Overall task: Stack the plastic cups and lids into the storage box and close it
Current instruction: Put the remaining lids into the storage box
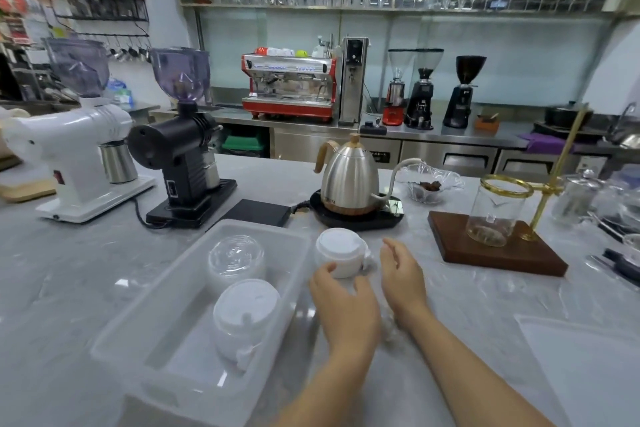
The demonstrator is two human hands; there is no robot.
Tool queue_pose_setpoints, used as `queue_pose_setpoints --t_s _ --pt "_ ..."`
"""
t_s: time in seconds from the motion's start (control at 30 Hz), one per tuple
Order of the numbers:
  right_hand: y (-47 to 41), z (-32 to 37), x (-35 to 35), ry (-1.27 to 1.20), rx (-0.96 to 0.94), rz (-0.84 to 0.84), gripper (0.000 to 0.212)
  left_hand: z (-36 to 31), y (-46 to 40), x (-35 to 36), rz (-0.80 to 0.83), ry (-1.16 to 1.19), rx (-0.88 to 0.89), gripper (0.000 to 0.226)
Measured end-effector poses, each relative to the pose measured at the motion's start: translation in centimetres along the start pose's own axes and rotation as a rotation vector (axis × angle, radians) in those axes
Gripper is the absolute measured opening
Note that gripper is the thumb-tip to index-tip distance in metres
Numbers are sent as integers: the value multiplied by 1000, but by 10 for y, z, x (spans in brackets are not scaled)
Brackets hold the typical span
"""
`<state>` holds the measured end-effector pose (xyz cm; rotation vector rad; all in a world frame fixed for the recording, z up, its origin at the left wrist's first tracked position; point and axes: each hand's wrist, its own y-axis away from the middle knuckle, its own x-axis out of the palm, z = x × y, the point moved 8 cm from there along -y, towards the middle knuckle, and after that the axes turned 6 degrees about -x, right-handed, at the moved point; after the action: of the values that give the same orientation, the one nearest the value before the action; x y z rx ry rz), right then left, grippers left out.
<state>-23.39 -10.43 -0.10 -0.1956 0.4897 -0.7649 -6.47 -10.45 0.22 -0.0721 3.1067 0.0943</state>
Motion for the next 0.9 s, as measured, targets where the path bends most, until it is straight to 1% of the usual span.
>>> queue_pose_setpoints --t_s 0.1,0.2,0.3,0.37,0.4,0.43,0.47,0.5,0.57,0.6,0.67,0.73,0.77,0.83,0.9 --pt "-9 1 14 40 -12 124 45 0 -12 -3 29 38 18 53" --pt "-17 0 29 171 -67 254 53 9 -25 3 107 46 -39 72" --pt "-22 -6 44 359 -116 419 59 17 -36 11 165 79 -130 75" --pt "-23 -9 51 361 -138 454 69 17 -40 12 196 142 -175 76" --pt "-22 -10 51 329 -134 456 69 17 -40 10 200 152 -188 78" --pt "-21 -11 50 266 -114 445 65 18 -40 8 200 161 -195 77" --pt "-21 -11 48 187 -92 423 59 19 -41 6 196 169 -194 70" --pt "-20 -9 44 105 -80 391 50 20 -41 4 191 178 -185 56" --pt "-17 -5 34 -27 -45 338 34 21 -40 0 170 205 -155 18" --pt "-15 -3 29 -72 -21 303 30 20 -38 -3 159 189 -141 13" --pt "-8 -1 17 -146 38 227 23 17 -33 -6 132 151 -101 15" --pt "1 0 12 -196 71 179 16 16 -31 -9 107 162 -82 8" --pt "6 1 8 -208 78 152 14 16 -30 -10 99 168 -76 12" --pt "16 1 2 -235 93 104 17 17 -28 -11 88 172 -74 15" --pt "25 2 -7 -301 118 62 21 15 -25 -14 93 161 -71 12"
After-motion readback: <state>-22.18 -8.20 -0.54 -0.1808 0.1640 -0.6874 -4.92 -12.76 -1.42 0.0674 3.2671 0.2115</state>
